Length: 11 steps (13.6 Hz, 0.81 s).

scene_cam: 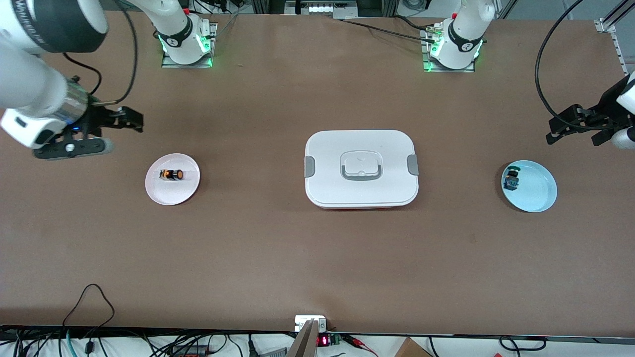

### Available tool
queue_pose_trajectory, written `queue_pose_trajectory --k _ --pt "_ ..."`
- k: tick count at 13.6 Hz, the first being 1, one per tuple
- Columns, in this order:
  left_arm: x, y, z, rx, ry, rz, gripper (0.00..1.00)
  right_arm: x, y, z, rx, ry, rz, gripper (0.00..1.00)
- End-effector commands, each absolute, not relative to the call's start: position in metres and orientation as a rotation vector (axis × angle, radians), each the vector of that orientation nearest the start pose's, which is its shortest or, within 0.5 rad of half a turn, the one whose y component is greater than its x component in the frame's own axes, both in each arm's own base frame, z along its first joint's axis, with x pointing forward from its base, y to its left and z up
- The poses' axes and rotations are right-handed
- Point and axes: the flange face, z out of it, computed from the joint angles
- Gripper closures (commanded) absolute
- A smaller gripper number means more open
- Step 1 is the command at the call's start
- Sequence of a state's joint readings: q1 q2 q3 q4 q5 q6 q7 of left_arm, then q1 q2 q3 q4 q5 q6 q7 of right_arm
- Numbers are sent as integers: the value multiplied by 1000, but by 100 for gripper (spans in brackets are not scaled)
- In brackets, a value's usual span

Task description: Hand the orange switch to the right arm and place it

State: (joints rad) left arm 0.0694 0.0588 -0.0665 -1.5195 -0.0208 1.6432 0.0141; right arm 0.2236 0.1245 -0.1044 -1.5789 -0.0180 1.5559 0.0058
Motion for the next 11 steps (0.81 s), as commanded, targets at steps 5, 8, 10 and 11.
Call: queue_pose_trajectory --k 5,8,10,11 --pt "580 4 623 -3148 38 -92 0 579 8 593 -3163 15 154 0" --pt "581 2 622 -3148 43 -92 0 548 7 578 -3161 -4 51 0" --pt "581 1 622 -3148 45 -92 0 532 3 567 -3157 -16 10 0" --pt "581 1 621 -3150 45 -88 0 533 3 576 -3157 -23 8 0"
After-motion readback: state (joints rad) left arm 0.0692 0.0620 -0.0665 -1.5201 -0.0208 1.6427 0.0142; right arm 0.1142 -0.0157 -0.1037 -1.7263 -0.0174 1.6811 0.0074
